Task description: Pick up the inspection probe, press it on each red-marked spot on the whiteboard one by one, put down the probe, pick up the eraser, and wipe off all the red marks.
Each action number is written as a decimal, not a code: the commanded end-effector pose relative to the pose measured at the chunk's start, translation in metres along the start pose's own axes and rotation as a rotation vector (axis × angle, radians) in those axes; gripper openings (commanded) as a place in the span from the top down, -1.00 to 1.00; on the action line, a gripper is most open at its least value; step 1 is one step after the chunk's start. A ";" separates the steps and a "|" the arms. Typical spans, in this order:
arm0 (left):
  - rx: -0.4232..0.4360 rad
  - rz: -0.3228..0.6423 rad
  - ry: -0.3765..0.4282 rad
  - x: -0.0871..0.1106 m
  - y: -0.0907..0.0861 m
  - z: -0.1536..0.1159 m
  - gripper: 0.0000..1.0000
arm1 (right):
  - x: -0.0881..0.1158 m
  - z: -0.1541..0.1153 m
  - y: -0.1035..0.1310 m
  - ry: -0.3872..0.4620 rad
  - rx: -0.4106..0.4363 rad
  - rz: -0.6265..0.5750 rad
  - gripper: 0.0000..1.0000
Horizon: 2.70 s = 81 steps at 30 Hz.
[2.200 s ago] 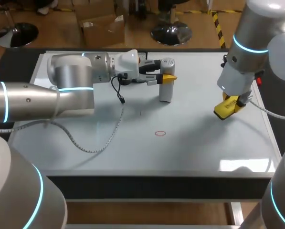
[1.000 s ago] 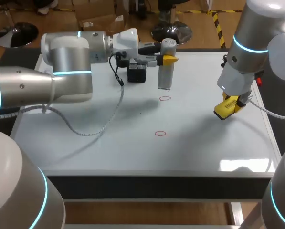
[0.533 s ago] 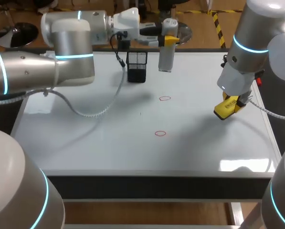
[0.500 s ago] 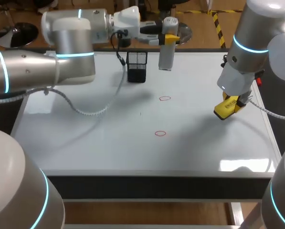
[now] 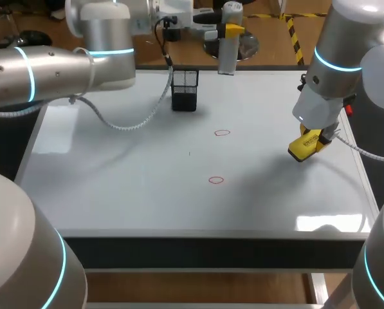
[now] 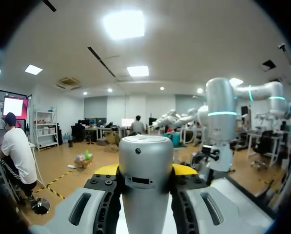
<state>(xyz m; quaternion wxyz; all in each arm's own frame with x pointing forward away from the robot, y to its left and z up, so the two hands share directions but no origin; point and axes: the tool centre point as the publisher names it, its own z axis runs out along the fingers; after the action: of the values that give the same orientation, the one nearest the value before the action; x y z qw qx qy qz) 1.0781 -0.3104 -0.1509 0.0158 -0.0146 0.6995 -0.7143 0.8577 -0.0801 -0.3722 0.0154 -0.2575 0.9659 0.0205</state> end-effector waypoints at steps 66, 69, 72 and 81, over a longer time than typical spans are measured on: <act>-0.007 -0.023 0.107 -0.026 0.006 0.003 1.00 | -0.178 0.017 0.151 0.093 0.025 -0.801 1.00; -0.007 -0.023 0.107 -0.026 0.006 0.003 1.00 | -0.188 0.025 0.159 0.096 0.015 -0.840 1.00; -0.007 -0.023 0.107 -0.026 0.006 0.003 1.00 | -0.196 0.030 0.165 0.096 0.006 -0.868 1.00; -0.007 -0.023 0.107 -0.026 0.006 0.003 1.00 | -0.210 0.043 0.170 0.102 -0.001 -0.907 1.00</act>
<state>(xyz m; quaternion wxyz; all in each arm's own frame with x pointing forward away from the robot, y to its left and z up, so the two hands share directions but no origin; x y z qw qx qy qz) 1.1040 -0.3122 -0.1588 -0.0286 0.0151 0.7010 -0.7124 0.9498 0.1694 -0.3973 -0.0010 -0.6545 0.7559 0.0150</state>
